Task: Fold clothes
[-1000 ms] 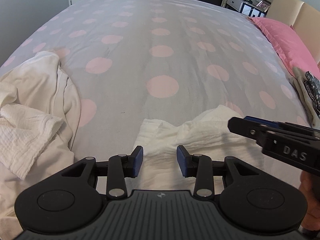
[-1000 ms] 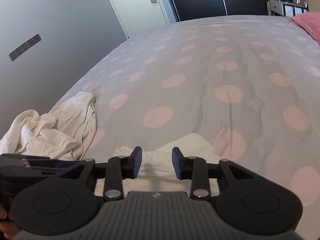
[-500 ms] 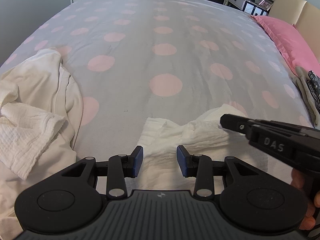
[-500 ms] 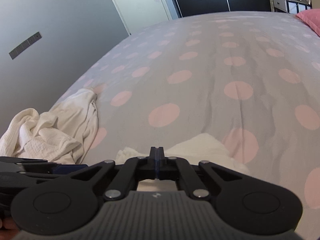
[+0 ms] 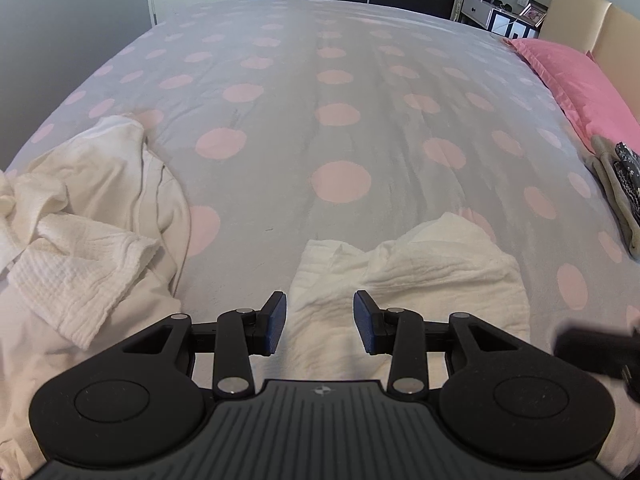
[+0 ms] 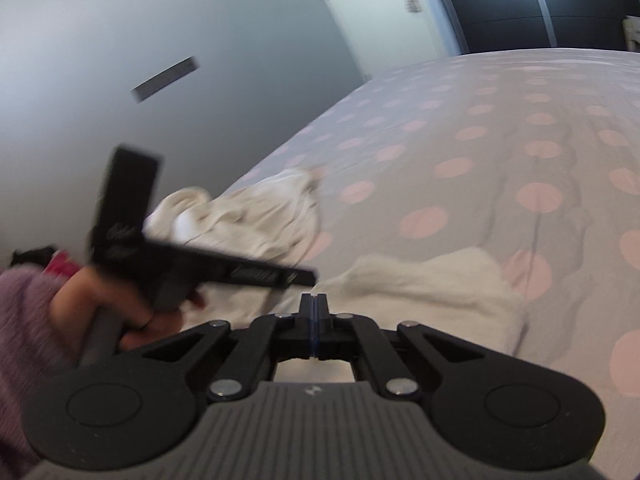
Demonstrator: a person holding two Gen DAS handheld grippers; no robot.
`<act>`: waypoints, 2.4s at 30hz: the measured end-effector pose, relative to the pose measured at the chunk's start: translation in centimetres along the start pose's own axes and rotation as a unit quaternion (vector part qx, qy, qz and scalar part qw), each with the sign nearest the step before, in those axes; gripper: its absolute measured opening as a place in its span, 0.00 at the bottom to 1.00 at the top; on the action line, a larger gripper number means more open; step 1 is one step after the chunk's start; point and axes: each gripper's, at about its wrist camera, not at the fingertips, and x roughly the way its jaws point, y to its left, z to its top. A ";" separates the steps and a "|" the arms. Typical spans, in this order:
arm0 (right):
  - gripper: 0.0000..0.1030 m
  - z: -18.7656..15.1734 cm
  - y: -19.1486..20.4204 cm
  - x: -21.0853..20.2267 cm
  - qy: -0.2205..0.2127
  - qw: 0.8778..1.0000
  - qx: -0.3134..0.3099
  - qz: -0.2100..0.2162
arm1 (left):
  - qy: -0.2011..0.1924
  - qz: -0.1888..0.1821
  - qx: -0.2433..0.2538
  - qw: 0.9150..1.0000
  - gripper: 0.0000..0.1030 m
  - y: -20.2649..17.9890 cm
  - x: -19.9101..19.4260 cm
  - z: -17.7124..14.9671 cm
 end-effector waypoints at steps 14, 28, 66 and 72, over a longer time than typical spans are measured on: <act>0.00 -10.6 12.8 -1.4 0.163 0.952 -0.172 0.194 | -0.027 0.018 -0.034 0.999 0.34 2.2 -4.9 -1.7; 0.70 -12.5 15.0 -2.8 0.177 0.948 -0.159 0.212 | -0.023 0.023 -0.063 0.997 0.34 3.9 -6.1 -3.1; 0.77 -7.3 -2.1 0.4 0.073 0.985 0.050 -0.146 | 0.081 -0.020 -0.010 0.996 0.49 2.8 2.6 -4.8; 0.76 -7.3 -4.4 0.9 0.074 0.980 0.085 -0.165 | 0.095 -0.042 -0.022 0.994 0.54 3.7 5.2 -5.1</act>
